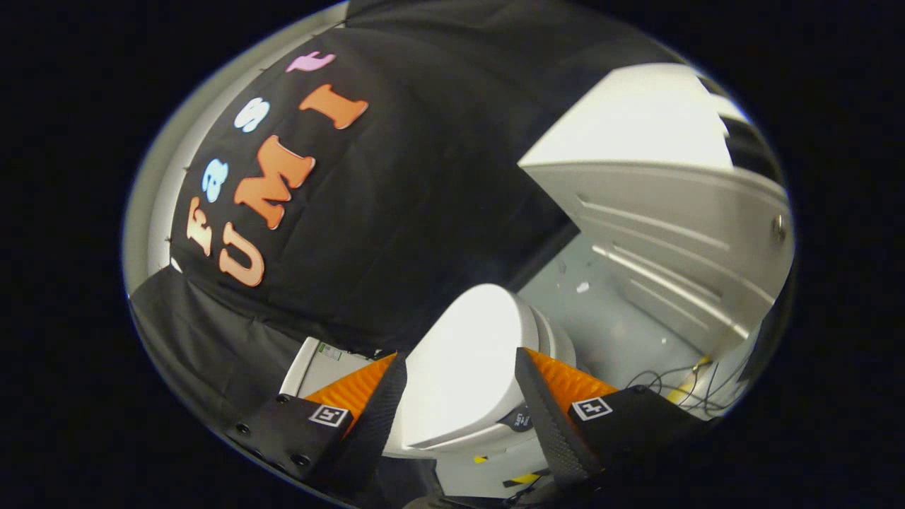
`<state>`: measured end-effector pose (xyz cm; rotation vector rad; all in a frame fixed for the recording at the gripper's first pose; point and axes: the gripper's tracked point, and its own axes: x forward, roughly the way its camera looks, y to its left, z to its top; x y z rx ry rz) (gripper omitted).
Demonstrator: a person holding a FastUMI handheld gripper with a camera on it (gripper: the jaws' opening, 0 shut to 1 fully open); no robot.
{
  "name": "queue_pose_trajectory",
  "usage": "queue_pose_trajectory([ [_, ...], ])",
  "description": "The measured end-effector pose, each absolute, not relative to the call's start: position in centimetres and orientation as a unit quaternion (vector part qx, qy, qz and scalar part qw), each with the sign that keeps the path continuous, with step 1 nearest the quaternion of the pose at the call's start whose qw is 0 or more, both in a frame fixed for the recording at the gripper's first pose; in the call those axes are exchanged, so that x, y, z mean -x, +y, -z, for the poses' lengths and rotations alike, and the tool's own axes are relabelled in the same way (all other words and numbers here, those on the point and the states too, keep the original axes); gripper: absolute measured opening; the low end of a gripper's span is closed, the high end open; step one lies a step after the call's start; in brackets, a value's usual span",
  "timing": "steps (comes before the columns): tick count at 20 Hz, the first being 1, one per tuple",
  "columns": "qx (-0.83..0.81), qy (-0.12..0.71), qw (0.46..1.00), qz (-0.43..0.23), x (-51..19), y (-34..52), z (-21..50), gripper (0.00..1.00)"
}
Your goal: Open the toilet lid.
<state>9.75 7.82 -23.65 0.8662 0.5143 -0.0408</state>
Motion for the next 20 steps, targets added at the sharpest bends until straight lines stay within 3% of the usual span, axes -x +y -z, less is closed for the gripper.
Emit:
queue_pose_trajectory([
  [6, -0.462, 0.302, 0.834, 0.025, -9.8, 12.0, 31.8, 0.99],
  [12, -0.539, 0.32, 0.776, 0.075, -10.4, 12.5, 37.2, 0.98],
  [16, -0.59, 0.314, 0.743, 0.031, -10.4, 14.0, 37.0, 0.97],
  [20, -0.584, 0.332, 0.74, 0.041, -10.5, 14.1, 38.9, 0.91],
])
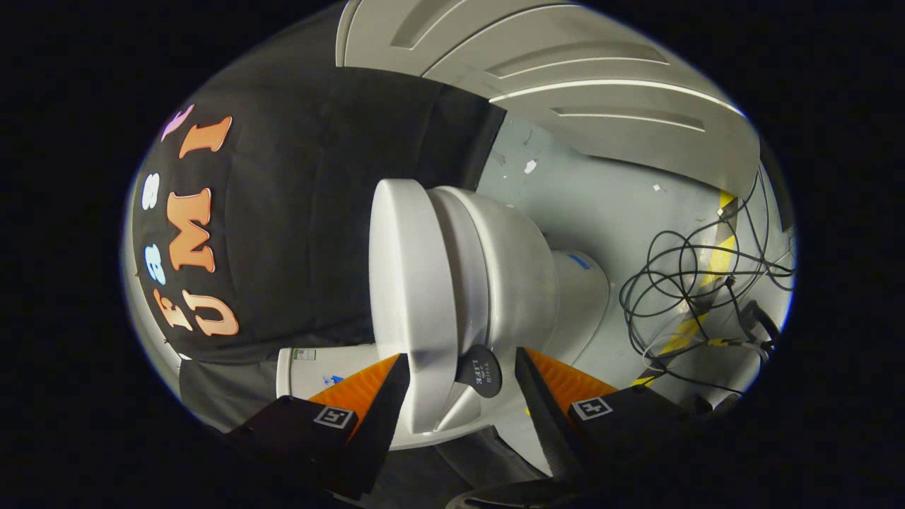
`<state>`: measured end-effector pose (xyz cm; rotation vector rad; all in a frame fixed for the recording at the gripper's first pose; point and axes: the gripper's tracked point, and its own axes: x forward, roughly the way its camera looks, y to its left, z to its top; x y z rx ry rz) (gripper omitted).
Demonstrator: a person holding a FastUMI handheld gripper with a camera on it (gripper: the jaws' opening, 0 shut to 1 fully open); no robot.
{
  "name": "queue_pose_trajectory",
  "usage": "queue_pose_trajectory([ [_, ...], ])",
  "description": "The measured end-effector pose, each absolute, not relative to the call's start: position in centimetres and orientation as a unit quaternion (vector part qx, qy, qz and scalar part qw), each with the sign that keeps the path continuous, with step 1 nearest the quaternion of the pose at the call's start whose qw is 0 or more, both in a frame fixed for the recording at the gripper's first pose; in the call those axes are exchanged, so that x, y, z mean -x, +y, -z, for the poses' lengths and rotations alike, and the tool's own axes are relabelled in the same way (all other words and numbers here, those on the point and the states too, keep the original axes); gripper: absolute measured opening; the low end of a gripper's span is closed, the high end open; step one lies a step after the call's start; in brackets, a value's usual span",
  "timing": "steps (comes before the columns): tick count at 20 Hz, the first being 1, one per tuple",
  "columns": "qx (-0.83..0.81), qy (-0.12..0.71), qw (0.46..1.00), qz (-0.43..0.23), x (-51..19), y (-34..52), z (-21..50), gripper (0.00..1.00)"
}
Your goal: Open the toilet lid.
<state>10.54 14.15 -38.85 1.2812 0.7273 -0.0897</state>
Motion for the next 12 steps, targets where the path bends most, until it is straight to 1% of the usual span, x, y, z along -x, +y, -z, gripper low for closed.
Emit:
queue_pose_trajectory([
  [5, -0.578, 0.333, 0.744, 0.04, -10.74, 13.83, 39.17, 0.86],
  [7, -0.577, 0.333, 0.744, 0.04, -10.89, 13.73, 39.32, 0.67],
  [10, -0.578, 0.332, 0.745, 0.038, -10.95, 13.59, 39.25, 0.67],
  [12, -0.574, 0.336, 0.745, 0.041, -10.94, 13.5, 39.67, 0.54],
])
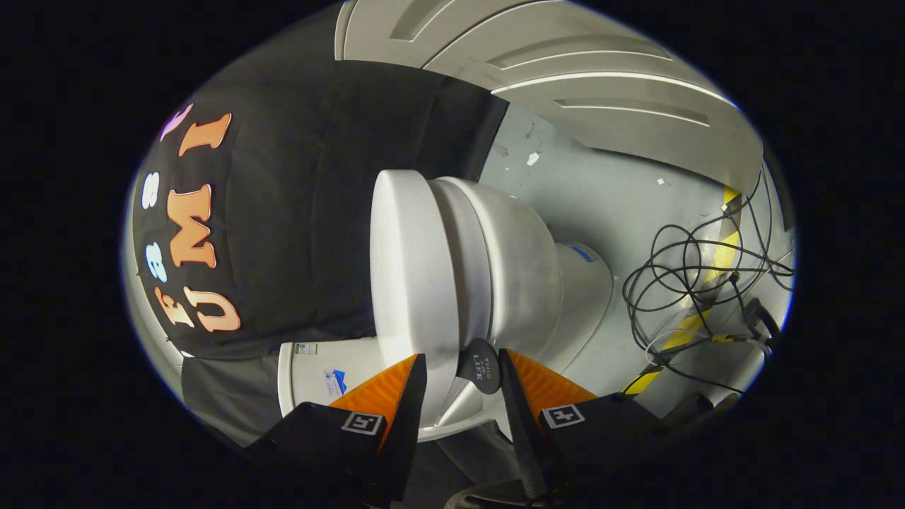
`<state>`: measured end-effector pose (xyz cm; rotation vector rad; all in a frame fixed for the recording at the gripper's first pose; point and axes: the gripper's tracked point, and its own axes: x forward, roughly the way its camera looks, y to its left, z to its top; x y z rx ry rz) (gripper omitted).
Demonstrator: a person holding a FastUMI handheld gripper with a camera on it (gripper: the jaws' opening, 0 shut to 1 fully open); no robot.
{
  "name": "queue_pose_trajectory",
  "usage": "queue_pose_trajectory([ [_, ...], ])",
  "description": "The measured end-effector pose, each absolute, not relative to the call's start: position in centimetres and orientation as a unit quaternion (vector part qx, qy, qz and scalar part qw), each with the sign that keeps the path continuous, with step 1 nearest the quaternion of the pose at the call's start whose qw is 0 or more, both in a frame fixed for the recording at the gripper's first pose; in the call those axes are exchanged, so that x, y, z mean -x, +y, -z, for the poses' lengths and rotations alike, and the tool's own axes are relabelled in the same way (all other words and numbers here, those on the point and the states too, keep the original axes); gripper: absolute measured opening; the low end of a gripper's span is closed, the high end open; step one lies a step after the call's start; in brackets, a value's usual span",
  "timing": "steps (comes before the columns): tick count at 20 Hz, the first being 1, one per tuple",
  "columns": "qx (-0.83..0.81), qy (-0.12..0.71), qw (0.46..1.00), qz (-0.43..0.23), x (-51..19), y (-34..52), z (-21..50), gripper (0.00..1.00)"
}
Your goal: Open the toilet lid.
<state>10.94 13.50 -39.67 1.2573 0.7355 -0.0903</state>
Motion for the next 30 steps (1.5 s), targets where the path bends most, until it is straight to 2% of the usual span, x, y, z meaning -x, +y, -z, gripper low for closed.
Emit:
queue_pose_trajectory([
  [3, -0.553, 0.352, 0.752, 0.066, -10.5, 12.9, 41.0, 0.34],
  [5, -0.556, 0.348, 0.752, 0.059, -10.6, 13.0, 40.7, 0.1],
  [11, -0.565, 0.346, 0.747, 0.051, -10.5, 13.1, 40.1, 0.08],
  [17, -0.564, 0.336, 0.75, 0.083, -11.1, 12.4, 40.9, 0.08],
  [22, -0.599, 0.333, 0.726, 0.058, -11.4, 12.5, 40.4, 0.08],
  [30, -0.568, 0.338, 0.749, 0.046, -11.5, 13.2, 40.0, 0.08],
])
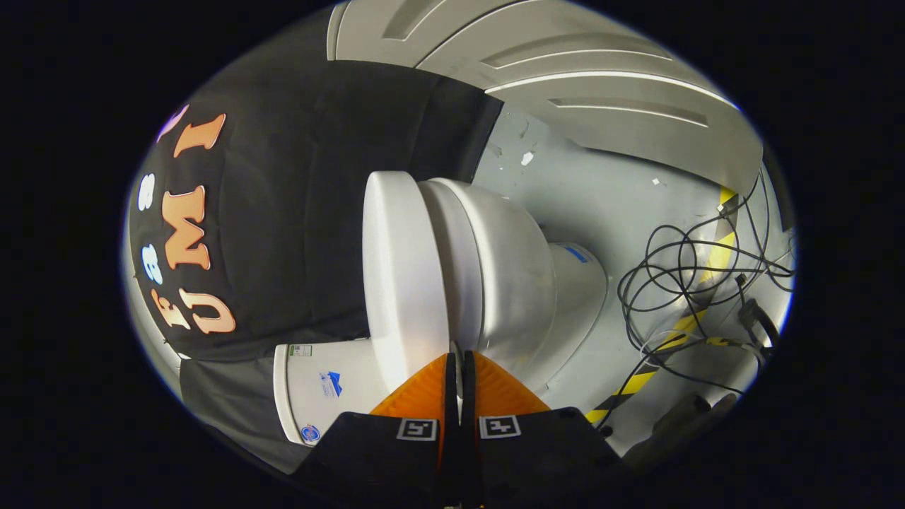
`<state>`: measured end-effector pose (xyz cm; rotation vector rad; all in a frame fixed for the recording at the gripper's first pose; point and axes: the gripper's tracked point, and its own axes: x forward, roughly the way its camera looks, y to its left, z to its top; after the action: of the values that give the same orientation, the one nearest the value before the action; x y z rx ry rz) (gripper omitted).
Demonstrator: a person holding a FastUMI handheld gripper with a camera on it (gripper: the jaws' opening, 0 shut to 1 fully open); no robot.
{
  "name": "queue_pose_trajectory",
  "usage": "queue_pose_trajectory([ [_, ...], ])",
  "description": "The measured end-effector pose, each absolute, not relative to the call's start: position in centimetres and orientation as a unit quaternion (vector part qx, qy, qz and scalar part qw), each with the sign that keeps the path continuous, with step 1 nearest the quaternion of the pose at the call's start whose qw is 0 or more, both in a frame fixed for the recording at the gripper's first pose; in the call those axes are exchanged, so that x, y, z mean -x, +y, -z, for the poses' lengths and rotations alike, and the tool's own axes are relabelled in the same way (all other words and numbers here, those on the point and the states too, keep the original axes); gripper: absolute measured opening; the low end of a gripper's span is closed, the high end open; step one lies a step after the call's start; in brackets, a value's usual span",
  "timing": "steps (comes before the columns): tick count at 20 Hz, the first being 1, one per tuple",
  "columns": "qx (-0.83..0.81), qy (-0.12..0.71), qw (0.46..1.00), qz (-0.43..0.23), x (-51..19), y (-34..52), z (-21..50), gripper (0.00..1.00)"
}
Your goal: Open the toilet lid.
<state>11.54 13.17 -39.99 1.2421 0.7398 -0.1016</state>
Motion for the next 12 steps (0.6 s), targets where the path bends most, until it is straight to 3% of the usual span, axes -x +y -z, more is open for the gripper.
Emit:
queue_pose_trajectory([
  [12, -0.431, 0.329, 0.84, 0.021, -11.9, 14.1, 35.3, 0.08],
])
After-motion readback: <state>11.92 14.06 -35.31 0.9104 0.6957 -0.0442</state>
